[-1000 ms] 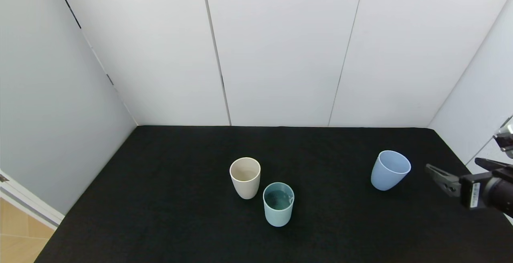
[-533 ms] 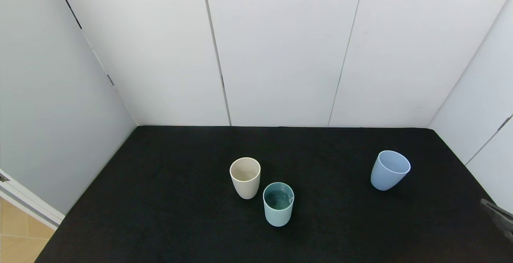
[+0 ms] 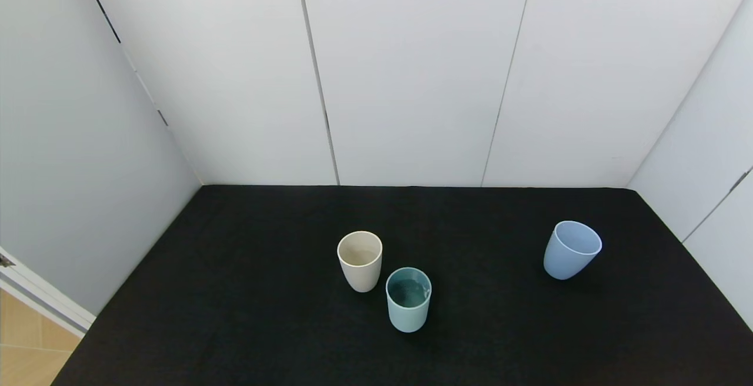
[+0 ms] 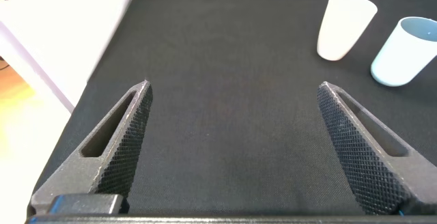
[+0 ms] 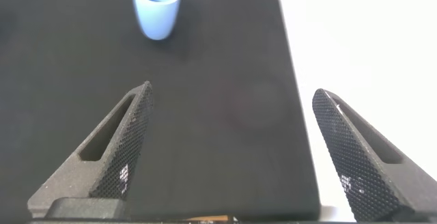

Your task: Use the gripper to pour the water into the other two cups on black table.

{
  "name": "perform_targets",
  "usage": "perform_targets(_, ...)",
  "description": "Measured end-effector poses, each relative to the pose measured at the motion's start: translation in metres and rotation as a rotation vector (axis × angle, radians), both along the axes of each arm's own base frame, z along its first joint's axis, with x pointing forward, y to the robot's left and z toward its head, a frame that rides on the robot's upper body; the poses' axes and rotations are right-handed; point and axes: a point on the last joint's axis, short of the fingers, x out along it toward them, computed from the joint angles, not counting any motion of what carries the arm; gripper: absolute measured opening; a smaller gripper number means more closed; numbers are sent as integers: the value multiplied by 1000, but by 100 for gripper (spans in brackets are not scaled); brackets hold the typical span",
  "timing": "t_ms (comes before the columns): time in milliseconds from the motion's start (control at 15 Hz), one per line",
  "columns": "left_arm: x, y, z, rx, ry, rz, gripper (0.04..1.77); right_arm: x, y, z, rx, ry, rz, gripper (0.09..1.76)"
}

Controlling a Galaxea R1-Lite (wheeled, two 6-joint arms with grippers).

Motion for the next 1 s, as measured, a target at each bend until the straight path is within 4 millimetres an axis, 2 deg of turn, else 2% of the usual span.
perform_targets(467,0,0,0,0,0,0,172,-25,0,-30,-26,-75,-70,170)
perform_targets(733,0,0,0,0,0,0,172,-36,1,-47,-15,-154,-42,170)
perform_targets(1000,0,0,0,0,0,0,172,-34,2,-68,47,-246,12,170)
